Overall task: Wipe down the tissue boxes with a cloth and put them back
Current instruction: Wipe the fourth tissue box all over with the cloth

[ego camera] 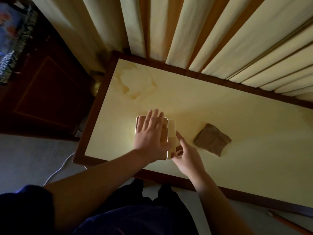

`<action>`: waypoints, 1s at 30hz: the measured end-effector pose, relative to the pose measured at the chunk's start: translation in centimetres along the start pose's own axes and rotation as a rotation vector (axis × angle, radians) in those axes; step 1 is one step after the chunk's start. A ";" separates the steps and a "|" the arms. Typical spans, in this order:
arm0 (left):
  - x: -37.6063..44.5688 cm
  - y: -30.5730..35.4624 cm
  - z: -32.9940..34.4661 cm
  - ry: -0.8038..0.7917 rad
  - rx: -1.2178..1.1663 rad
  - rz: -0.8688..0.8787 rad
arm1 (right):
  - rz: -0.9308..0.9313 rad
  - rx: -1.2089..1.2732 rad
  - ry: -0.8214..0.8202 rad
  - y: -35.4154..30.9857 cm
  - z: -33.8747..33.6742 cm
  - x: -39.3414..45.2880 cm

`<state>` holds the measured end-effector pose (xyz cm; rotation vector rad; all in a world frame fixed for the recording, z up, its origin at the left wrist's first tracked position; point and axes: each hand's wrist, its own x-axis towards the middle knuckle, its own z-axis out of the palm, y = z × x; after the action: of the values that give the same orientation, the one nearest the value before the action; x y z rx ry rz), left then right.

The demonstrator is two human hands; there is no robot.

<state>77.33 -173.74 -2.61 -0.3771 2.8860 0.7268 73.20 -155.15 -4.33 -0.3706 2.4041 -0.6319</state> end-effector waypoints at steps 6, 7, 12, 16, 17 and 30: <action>0.3 -0.4 0.5 -0.066 0.134 -0.017 | -0.057 -0.159 0.142 -1.5 1.3 -1.0; 0.1 -0.9 0.2 -0.055 0.120 -0.016 | -0.099 -0.191 0.180 -1.8 1.2 -1.3; -1.5 -4.9 -2.0 -0.013 -0.131 0.014 | -0.325 -0.208 0.341 -4.4 0.2 -2.7; -2.9 -9.0 -3.7 -0.033 -0.365 0.012 | -0.480 -0.146 0.249 -6.9 0.1 -3.6; -3.4 -10.1 -4.0 -0.040 -0.386 0.015 | -0.474 -0.126 0.193 -7.4 0.2 -3.7; -6.9 -12.8 -6.0 0.056 -0.409 0.008 | -0.363 0.131 0.221 -5.8 0.8 -2.5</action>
<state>86.99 -186.10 -1.76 -0.4354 2.7755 1.3317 76.19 -159.31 -0.64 -0.7234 2.5047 -1.0335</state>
